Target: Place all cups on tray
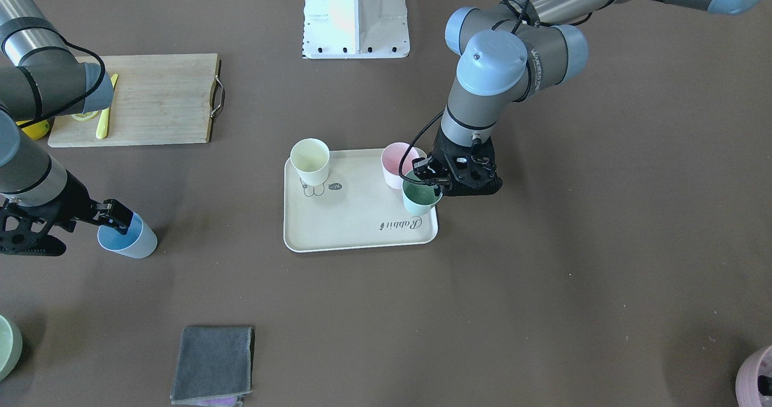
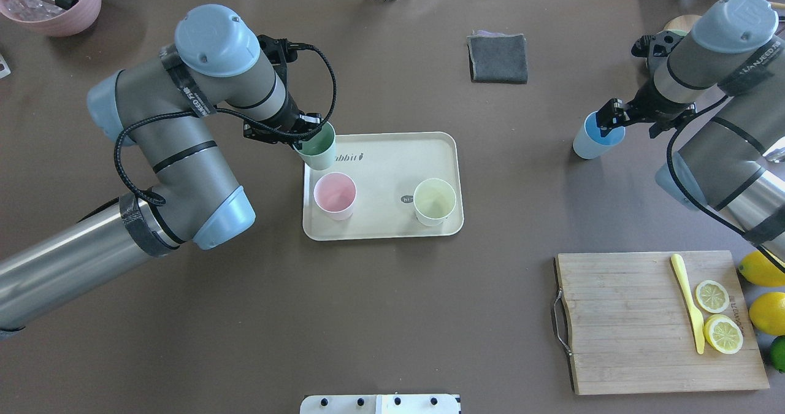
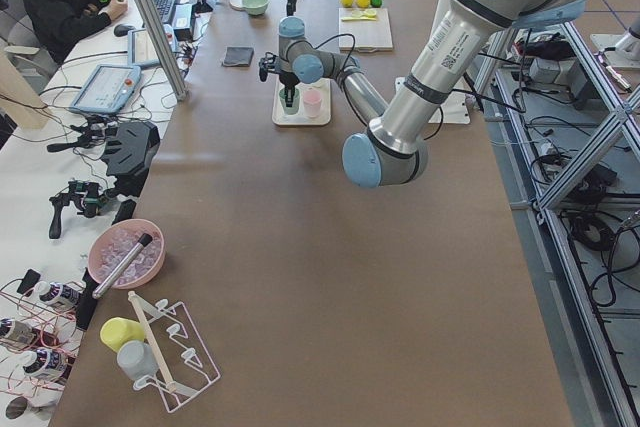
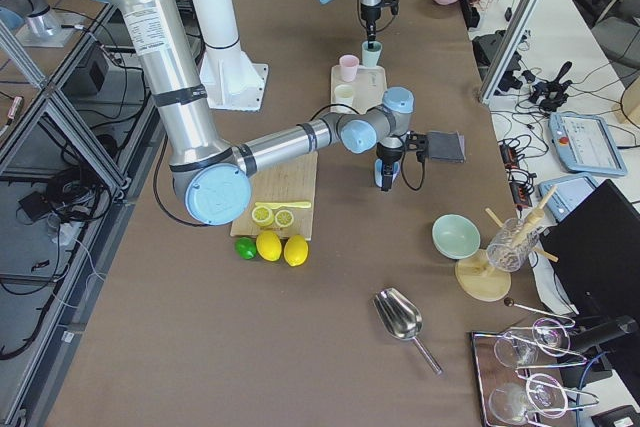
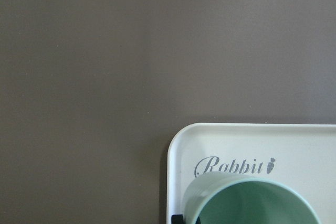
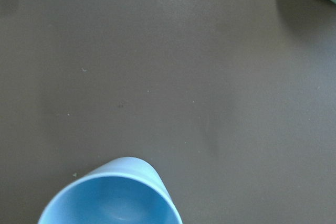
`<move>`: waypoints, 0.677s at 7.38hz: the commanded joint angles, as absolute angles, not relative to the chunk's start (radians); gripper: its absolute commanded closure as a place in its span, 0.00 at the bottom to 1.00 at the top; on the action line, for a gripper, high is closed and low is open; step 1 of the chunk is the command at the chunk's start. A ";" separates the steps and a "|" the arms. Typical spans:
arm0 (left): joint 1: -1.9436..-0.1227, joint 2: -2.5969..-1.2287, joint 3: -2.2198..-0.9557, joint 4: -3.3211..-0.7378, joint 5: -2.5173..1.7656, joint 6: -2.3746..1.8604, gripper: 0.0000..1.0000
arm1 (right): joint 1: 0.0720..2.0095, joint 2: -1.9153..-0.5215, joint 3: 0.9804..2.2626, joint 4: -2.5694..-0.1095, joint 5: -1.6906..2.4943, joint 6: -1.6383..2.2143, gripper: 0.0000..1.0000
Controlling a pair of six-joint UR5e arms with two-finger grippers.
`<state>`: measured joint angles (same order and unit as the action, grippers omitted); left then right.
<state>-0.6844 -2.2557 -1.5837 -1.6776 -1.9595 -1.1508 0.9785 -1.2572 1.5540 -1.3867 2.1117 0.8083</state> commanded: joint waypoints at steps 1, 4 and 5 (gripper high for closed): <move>-0.638 -2.258 -1.574 -1.681 -1.931 -1.154 1.00 | 0.973 -1.261 1.552 -1.385 2.106 0.807 0.00; -0.638 -2.267 -1.560 -1.692 -1.927 -1.172 1.00 | 0.974 -1.262 1.554 -1.385 2.105 0.808 0.01; -0.650 -2.269 -1.557 -1.695 -1.925 -1.172 1.00 | 0.973 -1.264 1.554 -1.385 2.105 0.808 0.01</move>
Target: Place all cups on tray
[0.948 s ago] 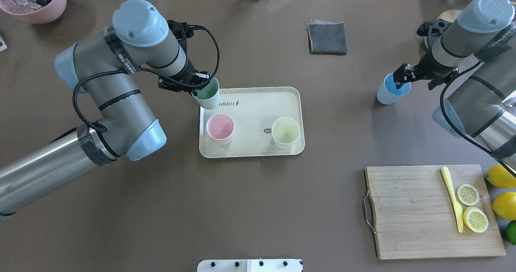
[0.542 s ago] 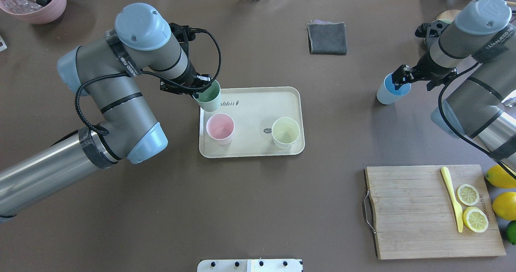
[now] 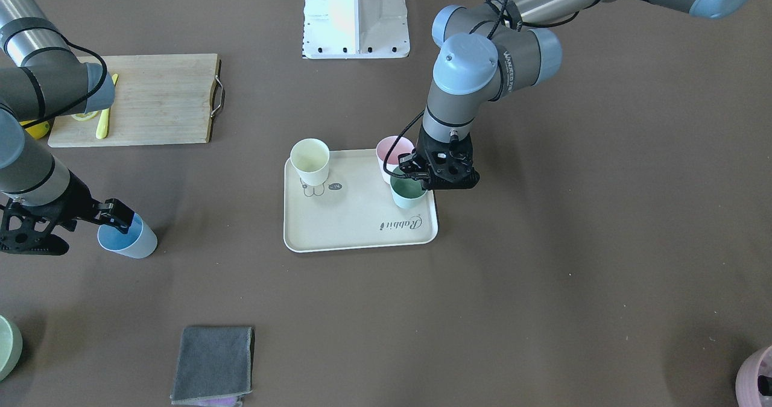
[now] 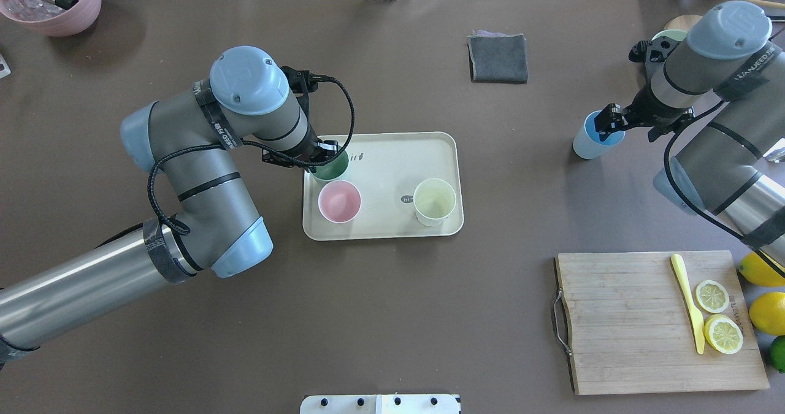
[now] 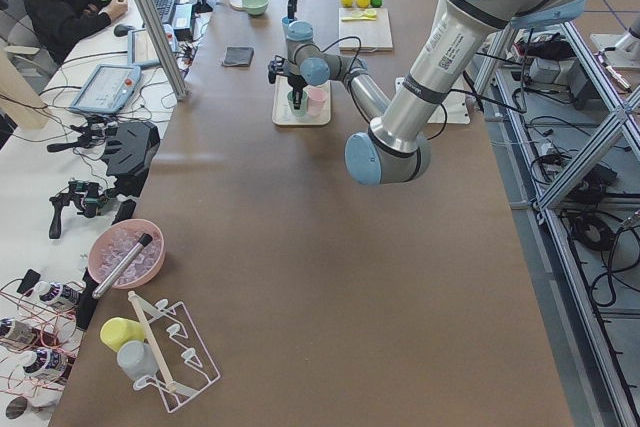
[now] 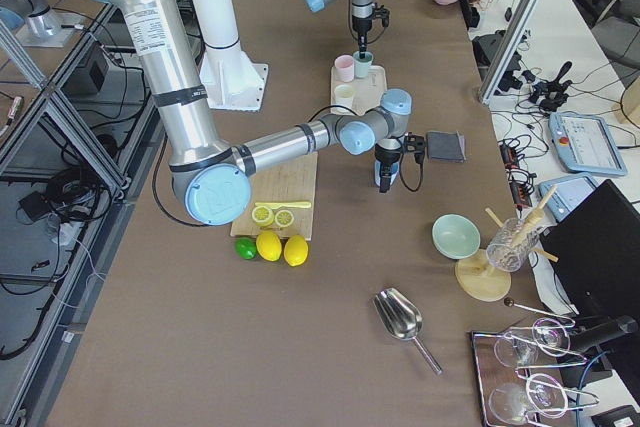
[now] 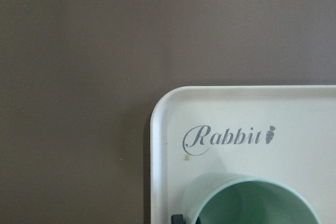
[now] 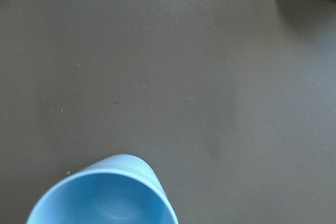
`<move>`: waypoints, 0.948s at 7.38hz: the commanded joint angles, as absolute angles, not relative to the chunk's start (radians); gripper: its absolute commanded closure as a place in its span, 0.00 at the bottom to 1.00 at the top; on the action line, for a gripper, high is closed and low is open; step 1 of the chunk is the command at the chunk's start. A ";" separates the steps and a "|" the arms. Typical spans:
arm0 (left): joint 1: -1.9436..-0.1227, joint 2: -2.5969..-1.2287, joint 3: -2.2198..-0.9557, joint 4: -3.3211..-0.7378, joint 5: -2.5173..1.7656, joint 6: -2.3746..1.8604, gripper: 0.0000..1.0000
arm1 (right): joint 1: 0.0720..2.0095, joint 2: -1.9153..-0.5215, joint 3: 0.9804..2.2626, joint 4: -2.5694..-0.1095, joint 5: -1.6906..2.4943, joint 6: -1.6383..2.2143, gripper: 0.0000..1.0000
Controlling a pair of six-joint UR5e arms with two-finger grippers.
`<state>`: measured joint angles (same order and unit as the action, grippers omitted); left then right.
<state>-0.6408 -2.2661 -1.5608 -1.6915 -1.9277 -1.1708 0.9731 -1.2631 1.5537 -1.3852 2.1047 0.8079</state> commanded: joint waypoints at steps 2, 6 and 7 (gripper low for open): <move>-0.679 -2.281 -1.527 -1.712 -1.925 -1.169 1.00 | 0.973 -1.262 1.554 -1.385 2.105 0.808 0.01; -0.683 -2.330 -1.434 -1.761 -1.927 -1.175 1.00 | 0.973 -1.262 1.551 -1.385 2.103 0.807 0.01; -0.681 -2.330 -1.433 -1.761 -1.925 -1.174 0.69 | 0.973 -1.259 1.542 -1.385 2.095 0.808 0.03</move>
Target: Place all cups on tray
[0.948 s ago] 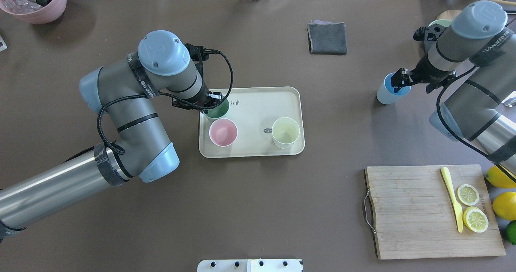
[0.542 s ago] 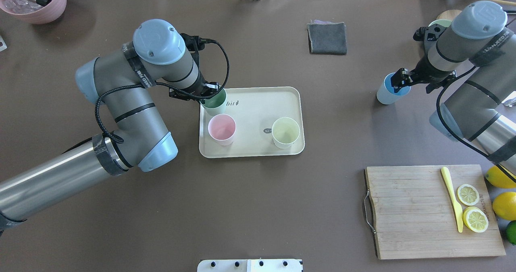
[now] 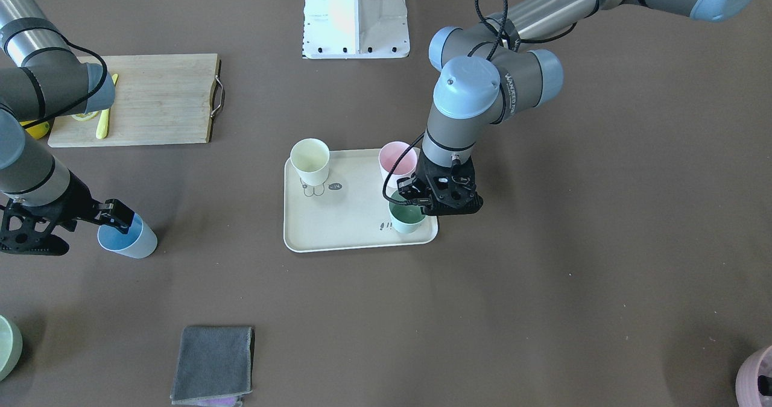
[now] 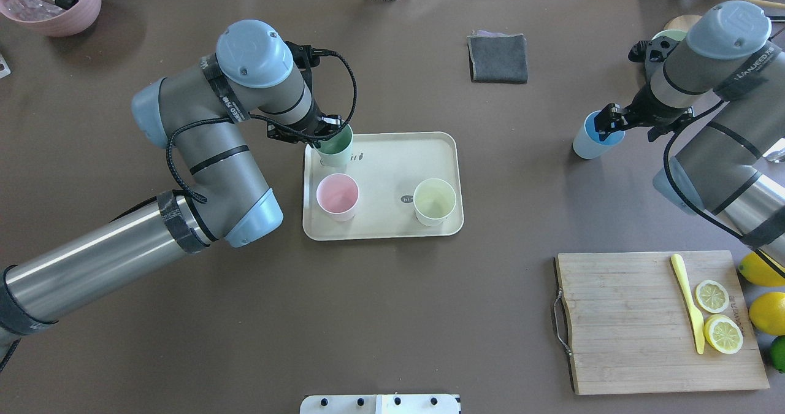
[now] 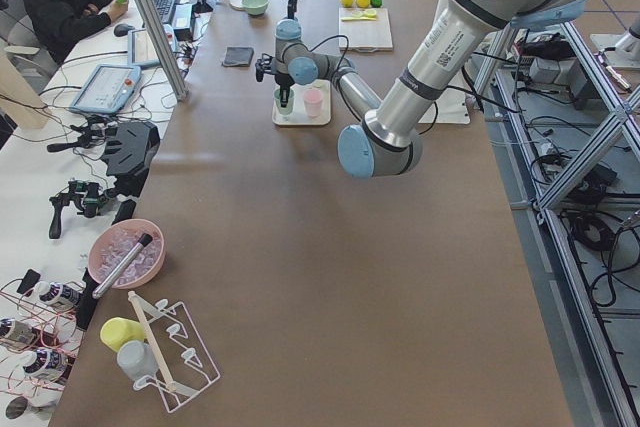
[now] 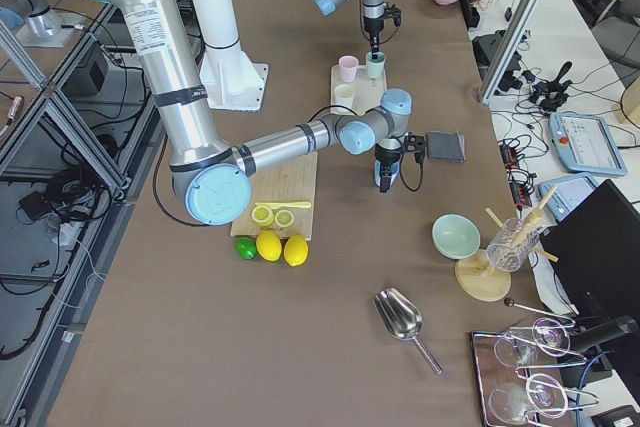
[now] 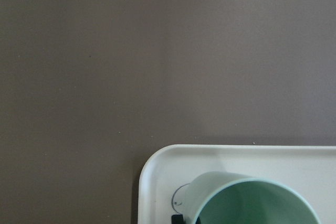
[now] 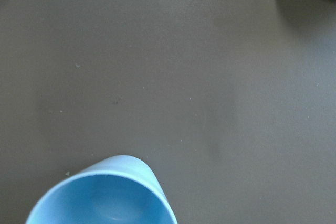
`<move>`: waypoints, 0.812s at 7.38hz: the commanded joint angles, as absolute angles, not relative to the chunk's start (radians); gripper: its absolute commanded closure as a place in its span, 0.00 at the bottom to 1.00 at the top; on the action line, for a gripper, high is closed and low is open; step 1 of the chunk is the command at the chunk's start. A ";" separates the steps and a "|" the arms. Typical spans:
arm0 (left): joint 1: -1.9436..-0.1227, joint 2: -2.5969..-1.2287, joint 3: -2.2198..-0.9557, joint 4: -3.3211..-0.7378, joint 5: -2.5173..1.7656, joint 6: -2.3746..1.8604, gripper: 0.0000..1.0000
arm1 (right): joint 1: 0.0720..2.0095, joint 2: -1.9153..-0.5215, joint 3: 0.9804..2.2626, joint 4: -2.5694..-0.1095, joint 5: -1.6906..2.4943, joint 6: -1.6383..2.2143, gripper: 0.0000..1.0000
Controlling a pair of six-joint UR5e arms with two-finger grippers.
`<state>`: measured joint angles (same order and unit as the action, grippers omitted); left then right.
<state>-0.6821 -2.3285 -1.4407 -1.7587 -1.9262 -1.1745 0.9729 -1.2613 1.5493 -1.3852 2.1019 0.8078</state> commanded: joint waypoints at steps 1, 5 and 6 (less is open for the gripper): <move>-0.681 -2.329 -1.437 -1.763 -1.927 -1.164 0.02 | 0.973 -1.258 1.540 -1.385 2.092 0.808 0.16; -0.702 -2.329 -1.456 -1.776 -1.931 -1.164 0.02 | 0.973 -1.235 1.542 -1.387 2.091 0.808 1.00; -0.712 -2.329 -1.462 -1.773 -1.933 -1.164 0.02 | 0.979 -1.217 1.542 -1.387 2.092 0.810 1.00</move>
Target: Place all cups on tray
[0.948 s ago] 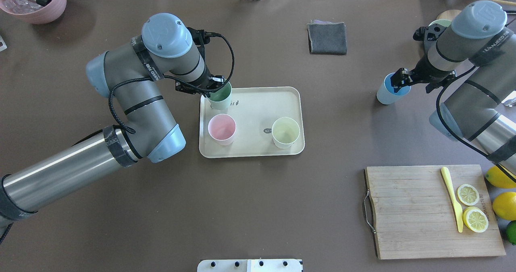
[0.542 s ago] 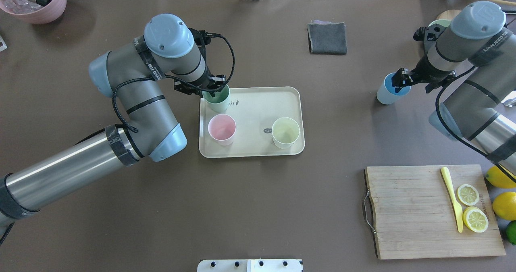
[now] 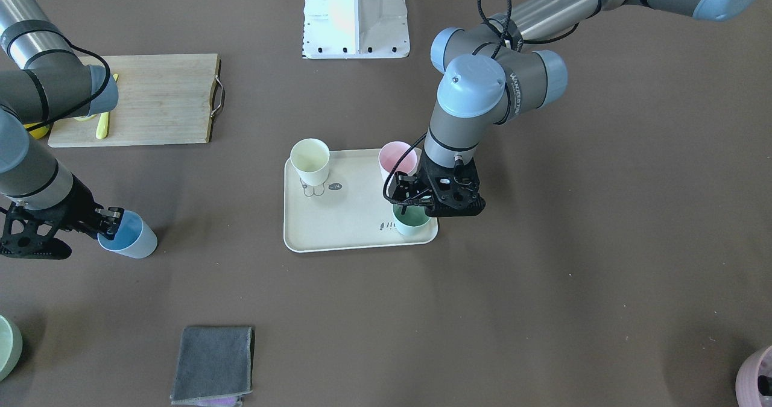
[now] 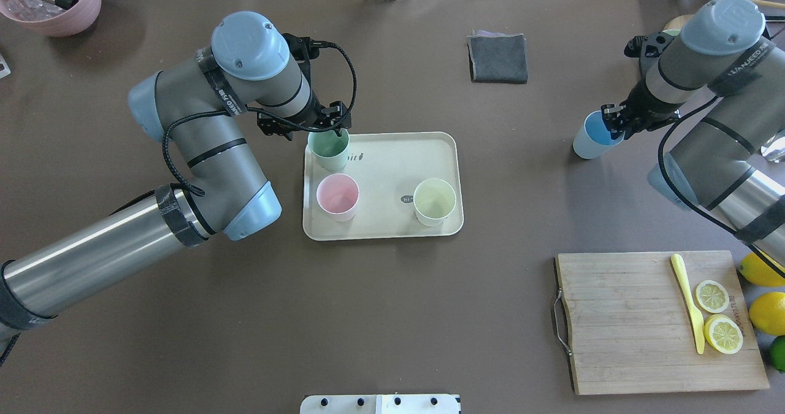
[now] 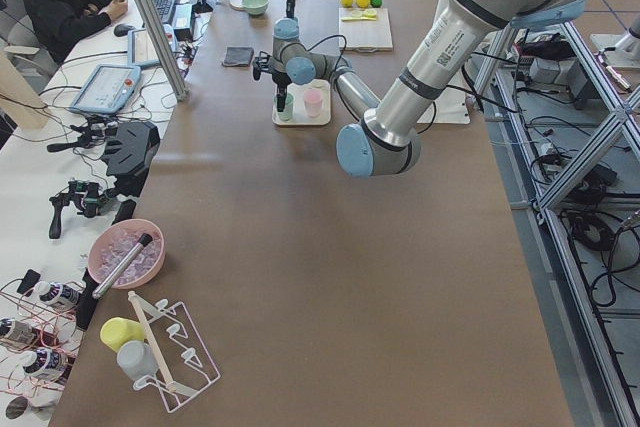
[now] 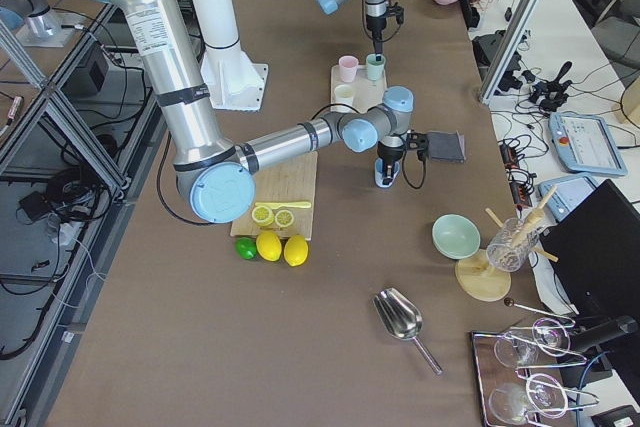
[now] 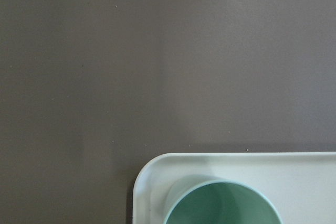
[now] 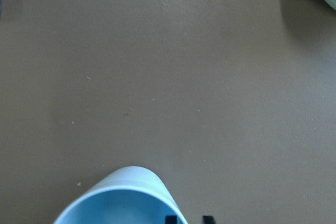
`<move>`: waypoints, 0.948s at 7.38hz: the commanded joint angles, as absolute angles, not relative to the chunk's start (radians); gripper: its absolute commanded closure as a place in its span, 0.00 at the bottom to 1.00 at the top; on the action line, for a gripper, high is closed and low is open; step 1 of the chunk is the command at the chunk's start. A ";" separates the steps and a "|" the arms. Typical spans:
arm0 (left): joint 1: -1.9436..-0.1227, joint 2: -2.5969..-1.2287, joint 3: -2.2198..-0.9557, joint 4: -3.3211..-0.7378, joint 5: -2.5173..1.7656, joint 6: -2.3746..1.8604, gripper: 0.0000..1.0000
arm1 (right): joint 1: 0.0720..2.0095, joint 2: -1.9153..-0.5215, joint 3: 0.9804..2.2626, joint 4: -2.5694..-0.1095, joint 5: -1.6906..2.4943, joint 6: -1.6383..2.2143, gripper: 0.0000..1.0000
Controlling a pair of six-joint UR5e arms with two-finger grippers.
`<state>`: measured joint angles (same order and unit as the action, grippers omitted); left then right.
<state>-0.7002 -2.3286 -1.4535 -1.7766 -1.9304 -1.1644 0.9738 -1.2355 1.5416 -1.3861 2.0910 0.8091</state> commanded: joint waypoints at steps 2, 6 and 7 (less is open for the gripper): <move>-0.759 -2.326 -1.474 -1.772 -1.966 -1.157 0.02 | 1.037 -1.160 1.551 -1.397 2.187 0.811 1.00; -0.859 -2.237 -1.506 -1.772 -2.029 -0.997 0.02 | 0.939 -0.947 1.519 -1.397 2.188 1.098 1.00; -0.877 -2.212 -1.520 -1.772 -2.034 -0.965 0.02 | 0.886 -0.905 1.508 -1.396 2.157 1.156 1.00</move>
